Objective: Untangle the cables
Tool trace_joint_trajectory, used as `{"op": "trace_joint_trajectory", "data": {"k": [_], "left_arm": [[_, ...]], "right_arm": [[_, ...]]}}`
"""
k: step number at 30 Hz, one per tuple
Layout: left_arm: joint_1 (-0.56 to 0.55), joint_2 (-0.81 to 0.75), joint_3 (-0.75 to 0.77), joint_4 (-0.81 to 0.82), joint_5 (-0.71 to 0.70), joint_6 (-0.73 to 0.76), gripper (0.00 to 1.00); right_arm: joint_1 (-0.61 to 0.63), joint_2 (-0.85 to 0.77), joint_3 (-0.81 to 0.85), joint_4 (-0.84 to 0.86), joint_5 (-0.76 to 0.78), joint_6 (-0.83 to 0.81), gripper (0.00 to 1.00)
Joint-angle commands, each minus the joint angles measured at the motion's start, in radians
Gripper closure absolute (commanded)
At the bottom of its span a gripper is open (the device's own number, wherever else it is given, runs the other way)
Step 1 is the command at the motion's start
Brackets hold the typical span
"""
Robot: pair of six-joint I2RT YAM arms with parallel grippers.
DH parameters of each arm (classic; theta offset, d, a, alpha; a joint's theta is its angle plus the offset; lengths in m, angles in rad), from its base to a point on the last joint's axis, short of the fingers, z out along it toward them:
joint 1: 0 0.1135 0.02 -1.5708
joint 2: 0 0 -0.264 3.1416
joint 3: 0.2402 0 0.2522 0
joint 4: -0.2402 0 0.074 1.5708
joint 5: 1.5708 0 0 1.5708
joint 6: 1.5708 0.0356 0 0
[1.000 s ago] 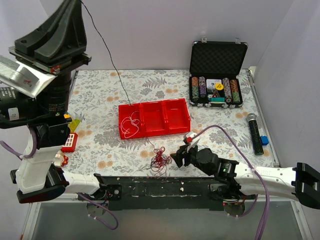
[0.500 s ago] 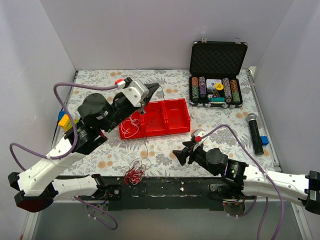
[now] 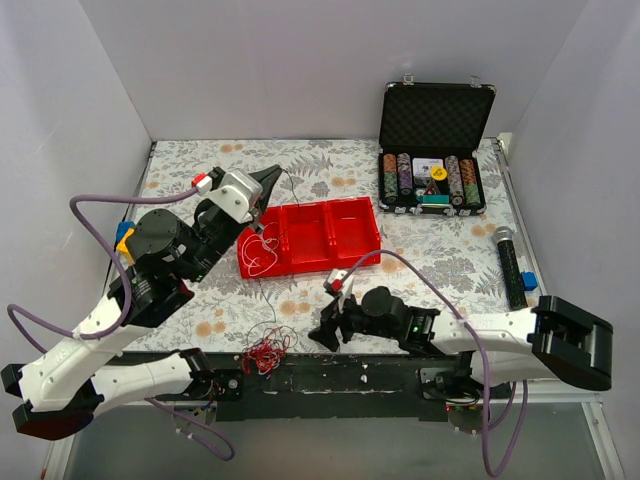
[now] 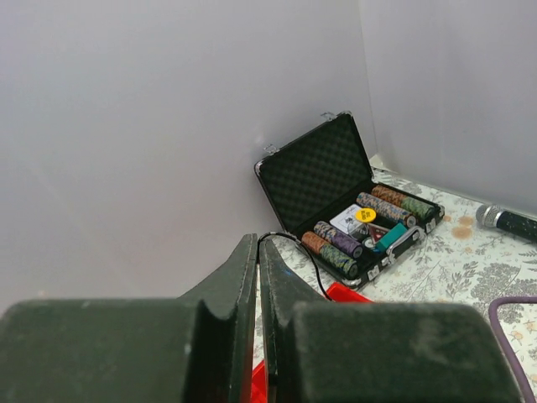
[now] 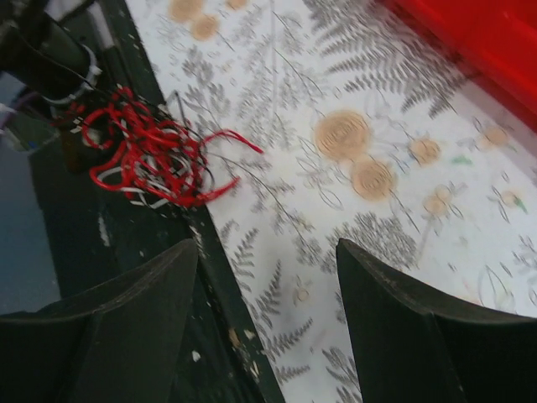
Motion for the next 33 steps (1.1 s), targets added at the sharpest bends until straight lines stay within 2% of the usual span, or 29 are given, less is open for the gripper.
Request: {"op": "trace_joint_trajectory", "data": {"k": [1,8,15,18,20,22,23,28,33], "left_arm": [[0.001,-0.01,-0.003,-0.007,-0.028,0.031,1.0],[0.0,-0.063,-0.069,-0.051,-0.023,0.059,1.0],[0.0,-0.096,-0.106,-0.054,-0.026,0.068,0.99],[0.0,-0.092,-0.089,-0.066,-0.022,0.06,0.99],[0.001,-0.091,-0.086,-0.074,-0.014,0.057,0.98],[0.0,-0.091,-0.091,-0.079,-0.008,0.053,0.97],[0.0,-0.092,-0.091,-0.079,-0.005,0.051,0.97],[0.0,-0.083,-0.103,-0.074,0.023,0.03,0.95],[0.0,-0.085,-0.149,-0.106,0.087,-0.012,0.9]], "right_arm": [[0.006,0.094,0.112,0.208,-0.167,0.006,0.24],[0.005,0.188,0.168,0.239,-0.292,0.006,0.24],[0.005,0.318,0.244,0.198,-0.321,-0.004,0.29],[0.006,0.363,0.268,0.193,-0.33,-0.006,0.39],[0.005,0.36,0.284,0.178,-0.33,-0.023,0.66],[0.003,0.314,0.31,0.077,-0.297,-0.066,0.9],[0.003,0.277,0.314,0.035,-0.261,-0.089,0.98],[0.002,0.009,0.29,-0.147,-0.074,-0.19,0.99],[0.002,-0.2,0.323,-0.311,0.035,-0.259,0.99]]}}
